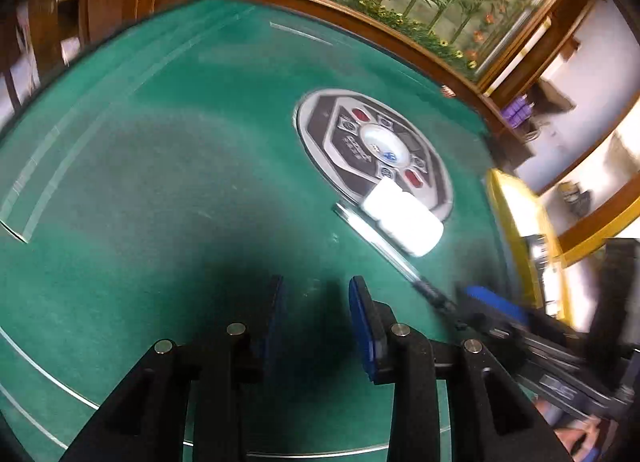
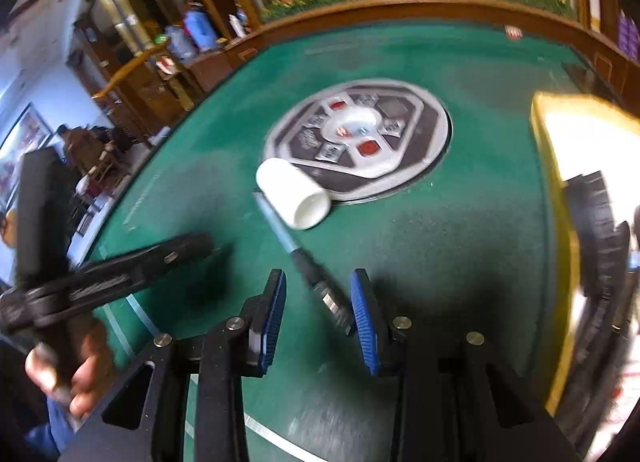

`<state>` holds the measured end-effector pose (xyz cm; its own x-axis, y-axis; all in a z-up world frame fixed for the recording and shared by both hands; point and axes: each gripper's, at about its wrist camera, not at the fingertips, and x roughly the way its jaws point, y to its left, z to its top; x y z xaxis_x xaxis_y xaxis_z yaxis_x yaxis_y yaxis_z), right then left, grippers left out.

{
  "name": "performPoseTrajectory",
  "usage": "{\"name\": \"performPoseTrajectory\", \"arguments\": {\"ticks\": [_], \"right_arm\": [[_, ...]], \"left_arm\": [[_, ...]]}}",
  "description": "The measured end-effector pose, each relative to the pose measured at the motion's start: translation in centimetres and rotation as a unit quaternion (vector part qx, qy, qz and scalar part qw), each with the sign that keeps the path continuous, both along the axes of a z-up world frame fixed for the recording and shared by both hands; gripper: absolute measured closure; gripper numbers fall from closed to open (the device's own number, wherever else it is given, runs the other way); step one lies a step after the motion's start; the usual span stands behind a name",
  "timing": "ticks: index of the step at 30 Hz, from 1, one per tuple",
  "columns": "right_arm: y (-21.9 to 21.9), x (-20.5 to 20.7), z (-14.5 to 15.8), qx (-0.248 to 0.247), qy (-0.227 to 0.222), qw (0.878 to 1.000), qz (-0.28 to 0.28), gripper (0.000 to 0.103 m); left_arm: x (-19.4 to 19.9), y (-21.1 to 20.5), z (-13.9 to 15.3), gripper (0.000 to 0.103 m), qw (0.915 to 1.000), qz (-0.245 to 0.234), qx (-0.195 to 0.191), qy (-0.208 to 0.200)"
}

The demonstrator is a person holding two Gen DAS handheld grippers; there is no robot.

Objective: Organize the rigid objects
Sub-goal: 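Move both tools back toward the white bottle and clear pen, then grasp the white bottle with right tool while left tool grasps the clear pen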

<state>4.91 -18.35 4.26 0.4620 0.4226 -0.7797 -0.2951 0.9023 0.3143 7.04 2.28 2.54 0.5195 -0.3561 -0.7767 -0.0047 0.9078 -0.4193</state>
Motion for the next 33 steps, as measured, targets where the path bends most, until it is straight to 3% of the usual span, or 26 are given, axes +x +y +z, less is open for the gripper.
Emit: {"name": "performPoseTrajectory", "arguments": {"ticks": [3,7,13,18,19,22,26,33], "right_arm": [[-0.2,0.2,-0.6,0.016,0.004,1.0,-0.004,0.07],[1.4,-0.6,-0.8,0.052,0.027,0.998,0.025,0.069],[3.8,-2.0,-0.6,0.063,0.039,0.995,0.07,0.069],[2.7,-2.1,2.2,0.01,-0.016,0.999,0.034,0.068],[2.4,-1.9,2.7,-0.002,-0.029,0.999,0.022,0.062],[1.6,-0.7,3.9,-0.001,-0.049,0.999,-0.008,0.057],[2.0,2.1,3.7,0.011,-0.038,0.999,-0.024,0.056],[4.1,6.4,1.1,0.002,0.016,0.999,-0.029,0.056]], "left_arm": [[-0.5,0.2,0.1,0.069,0.9999,0.006,0.006,-0.006],[-0.5,0.0,0.0,0.069,0.9999,-0.006,-0.012,0.001],[-0.3,0.6,-0.2,0.069,0.9997,0.007,-0.022,0.009],[-0.1,-0.4,-0.1,0.069,0.9998,-0.01,-0.017,0.007],[-0.1,-0.6,0.0,0.067,0.9997,-0.014,-0.017,0.006],[-0.3,-1.7,0.4,0.056,0.9996,-0.028,-0.001,-0.008],[-0.7,-2.3,0.7,0.056,0.9988,-0.02,0.039,-0.024],[-0.5,-0.9,0.2,0.055,0.9992,0.006,0.036,-0.014]]}}
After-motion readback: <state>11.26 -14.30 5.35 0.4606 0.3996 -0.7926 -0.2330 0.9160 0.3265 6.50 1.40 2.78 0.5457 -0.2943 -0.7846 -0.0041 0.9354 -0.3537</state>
